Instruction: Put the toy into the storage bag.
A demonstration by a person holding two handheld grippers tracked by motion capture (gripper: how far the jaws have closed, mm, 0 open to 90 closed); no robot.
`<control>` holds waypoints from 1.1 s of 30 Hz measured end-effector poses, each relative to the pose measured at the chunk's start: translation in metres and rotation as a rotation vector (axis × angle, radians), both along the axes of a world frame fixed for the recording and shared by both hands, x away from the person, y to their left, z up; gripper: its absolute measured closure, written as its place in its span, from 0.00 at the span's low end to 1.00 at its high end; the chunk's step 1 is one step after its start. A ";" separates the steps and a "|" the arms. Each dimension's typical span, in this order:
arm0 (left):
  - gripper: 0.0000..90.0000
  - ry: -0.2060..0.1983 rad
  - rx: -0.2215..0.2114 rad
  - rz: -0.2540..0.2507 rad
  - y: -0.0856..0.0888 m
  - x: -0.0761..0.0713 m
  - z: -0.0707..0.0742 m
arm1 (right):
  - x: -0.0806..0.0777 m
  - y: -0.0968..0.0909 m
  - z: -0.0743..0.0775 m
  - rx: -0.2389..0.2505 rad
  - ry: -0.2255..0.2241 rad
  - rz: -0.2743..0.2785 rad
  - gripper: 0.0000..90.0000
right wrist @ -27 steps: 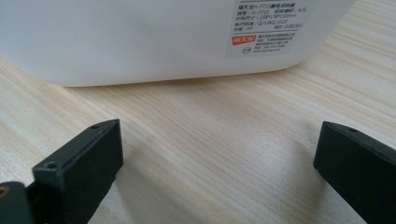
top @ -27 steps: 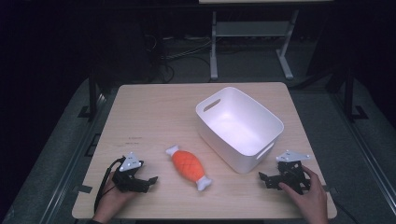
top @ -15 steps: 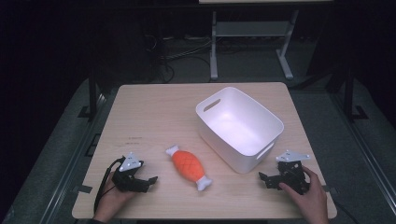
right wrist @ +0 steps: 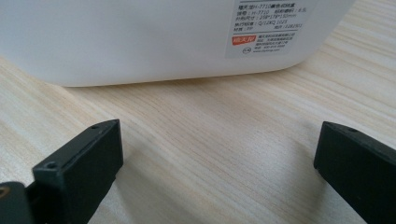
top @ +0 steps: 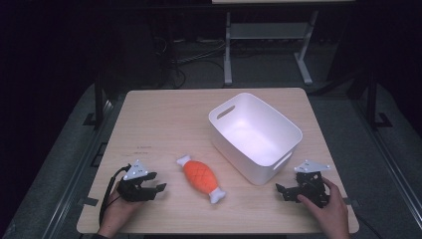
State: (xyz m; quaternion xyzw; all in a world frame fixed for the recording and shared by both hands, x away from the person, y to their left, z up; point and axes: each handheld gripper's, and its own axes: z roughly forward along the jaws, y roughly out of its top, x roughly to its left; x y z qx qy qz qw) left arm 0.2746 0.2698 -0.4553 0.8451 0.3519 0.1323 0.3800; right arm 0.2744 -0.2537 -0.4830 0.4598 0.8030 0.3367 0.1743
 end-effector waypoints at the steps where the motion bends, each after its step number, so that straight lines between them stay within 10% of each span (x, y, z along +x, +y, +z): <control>1: 0.56 0.004 -0.008 -0.008 -0.001 0.001 0.003 | 0.000 0.000 0.000 0.000 0.000 0.000 0.01; 9: 0.98 0.047 -0.006 -0.081 -0.013 0.006 0.017 | 0.000 0.000 0.000 0.000 0.000 0.000 0.01; 33: 1.00 0.080 0.018 -0.314 -0.090 0.017 0.054 | 0.000 0.000 0.000 0.000 0.000 0.000 0.01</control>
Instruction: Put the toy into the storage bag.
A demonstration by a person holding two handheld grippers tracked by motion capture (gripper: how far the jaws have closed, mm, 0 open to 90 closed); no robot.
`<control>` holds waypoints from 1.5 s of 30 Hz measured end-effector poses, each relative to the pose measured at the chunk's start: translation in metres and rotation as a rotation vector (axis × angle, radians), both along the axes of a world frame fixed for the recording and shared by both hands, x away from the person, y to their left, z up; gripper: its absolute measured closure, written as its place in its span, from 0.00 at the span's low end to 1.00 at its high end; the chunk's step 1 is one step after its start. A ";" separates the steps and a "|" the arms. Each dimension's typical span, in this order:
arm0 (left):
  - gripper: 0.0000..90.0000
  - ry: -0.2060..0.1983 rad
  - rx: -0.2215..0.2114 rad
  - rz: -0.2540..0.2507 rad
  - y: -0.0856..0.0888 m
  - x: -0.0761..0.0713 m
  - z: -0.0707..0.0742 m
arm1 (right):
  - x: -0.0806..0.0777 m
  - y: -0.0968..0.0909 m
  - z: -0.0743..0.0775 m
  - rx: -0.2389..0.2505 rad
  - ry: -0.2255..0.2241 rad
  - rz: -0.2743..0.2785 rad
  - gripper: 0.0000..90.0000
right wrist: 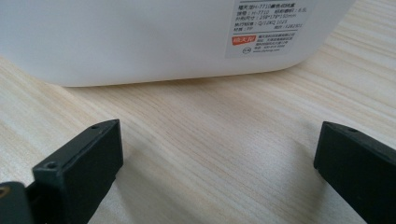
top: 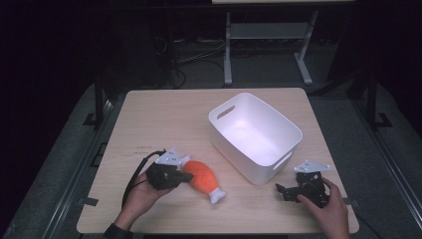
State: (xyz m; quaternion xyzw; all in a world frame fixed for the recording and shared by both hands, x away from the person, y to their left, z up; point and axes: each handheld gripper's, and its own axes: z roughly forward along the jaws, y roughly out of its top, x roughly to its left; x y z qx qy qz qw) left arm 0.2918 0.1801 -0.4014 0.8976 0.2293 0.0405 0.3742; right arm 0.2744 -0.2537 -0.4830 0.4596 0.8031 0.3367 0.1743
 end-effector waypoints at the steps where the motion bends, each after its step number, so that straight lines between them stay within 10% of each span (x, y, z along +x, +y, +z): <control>1: 1.00 0.005 -0.008 -0.014 -0.007 0.001 0.001 | 0.000 0.000 0.000 0.000 0.000 0.000 0.01; 25: 1.00 0.036 0.036 -0.127 -0.090 0.011 -0.020 | 0.000 0.000 0.000 0.000 0.000 0.000 0.01; 45: 1.00 0.068 0.083 -0.118 -0.086 0.003 -0.032 | 0.000 0.000 0.000 0.000 0.000 0.000 0.01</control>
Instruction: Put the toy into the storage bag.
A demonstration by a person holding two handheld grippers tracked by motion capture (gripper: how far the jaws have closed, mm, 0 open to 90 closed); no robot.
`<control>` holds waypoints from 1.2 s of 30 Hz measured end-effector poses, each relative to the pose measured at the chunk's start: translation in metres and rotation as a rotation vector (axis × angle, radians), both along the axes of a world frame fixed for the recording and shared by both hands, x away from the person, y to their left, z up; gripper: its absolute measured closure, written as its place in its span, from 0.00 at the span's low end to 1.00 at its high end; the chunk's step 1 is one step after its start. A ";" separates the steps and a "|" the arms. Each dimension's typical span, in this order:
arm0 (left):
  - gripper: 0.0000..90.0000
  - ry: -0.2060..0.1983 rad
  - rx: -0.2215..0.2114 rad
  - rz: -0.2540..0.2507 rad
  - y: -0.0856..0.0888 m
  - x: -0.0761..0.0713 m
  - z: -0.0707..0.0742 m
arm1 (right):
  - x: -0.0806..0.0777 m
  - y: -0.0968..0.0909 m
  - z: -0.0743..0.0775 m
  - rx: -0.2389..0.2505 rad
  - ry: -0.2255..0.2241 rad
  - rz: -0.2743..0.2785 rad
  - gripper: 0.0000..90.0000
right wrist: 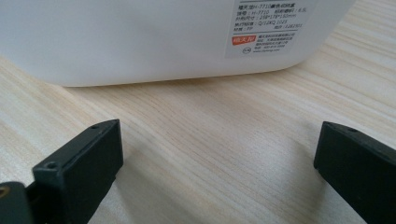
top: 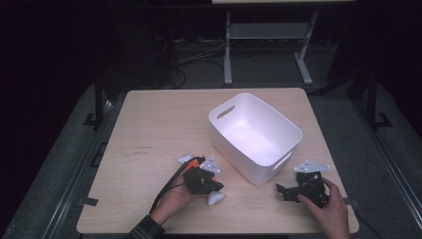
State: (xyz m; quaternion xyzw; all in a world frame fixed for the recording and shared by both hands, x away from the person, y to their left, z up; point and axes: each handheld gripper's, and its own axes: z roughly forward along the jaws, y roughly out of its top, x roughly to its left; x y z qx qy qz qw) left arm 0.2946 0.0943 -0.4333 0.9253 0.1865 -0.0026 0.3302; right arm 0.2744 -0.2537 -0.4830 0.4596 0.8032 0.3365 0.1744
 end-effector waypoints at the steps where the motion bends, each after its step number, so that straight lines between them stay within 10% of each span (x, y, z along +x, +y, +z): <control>1: 1.00 0.000 0.000 0.000 0.000 0.000 0.000 | 0.000 0.000 0.000 0.000 0.000 0.000 0.01; 36: 1.00 0.008 0.034 0.092 0.065 -0.023 0.000 | 0.000 0.000 0.000 0.000 0.000 0.000 0.01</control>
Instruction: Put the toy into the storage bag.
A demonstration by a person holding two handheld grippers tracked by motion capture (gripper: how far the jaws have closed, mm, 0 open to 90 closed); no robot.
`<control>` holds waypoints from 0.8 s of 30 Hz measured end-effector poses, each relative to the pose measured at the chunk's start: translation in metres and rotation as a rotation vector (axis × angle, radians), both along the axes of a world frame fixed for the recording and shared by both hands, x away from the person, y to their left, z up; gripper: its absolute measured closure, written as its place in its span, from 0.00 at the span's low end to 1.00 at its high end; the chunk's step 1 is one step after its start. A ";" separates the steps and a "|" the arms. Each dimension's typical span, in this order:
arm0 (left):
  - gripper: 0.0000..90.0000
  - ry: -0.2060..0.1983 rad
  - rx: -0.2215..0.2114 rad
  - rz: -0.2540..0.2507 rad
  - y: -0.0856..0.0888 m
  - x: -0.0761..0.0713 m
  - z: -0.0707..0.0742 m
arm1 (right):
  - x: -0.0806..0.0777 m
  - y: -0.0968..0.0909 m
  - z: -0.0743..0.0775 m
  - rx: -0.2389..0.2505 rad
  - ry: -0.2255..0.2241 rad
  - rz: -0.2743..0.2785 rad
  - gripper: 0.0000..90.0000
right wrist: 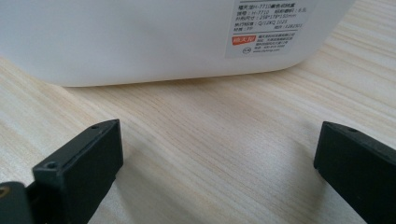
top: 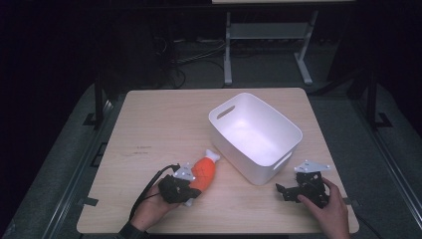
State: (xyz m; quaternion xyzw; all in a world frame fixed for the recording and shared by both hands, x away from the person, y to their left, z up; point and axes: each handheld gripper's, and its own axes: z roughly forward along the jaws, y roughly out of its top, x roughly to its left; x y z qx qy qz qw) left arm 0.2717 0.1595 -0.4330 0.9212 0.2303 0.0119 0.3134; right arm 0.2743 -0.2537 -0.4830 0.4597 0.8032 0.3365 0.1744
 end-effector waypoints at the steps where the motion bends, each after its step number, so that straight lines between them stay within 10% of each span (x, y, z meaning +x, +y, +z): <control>1: 1.00 -0.002 0.002 0.004 0.003 0.000 0.000 | 0.000 0.000 0.000 0.000 0.000 0.000 0.01; 24: 1.00 -0.049 0.018 0.135 0.047 0.010 0.004 | 0.000 0.000 0.000 0.000 0.000 0.000 0.01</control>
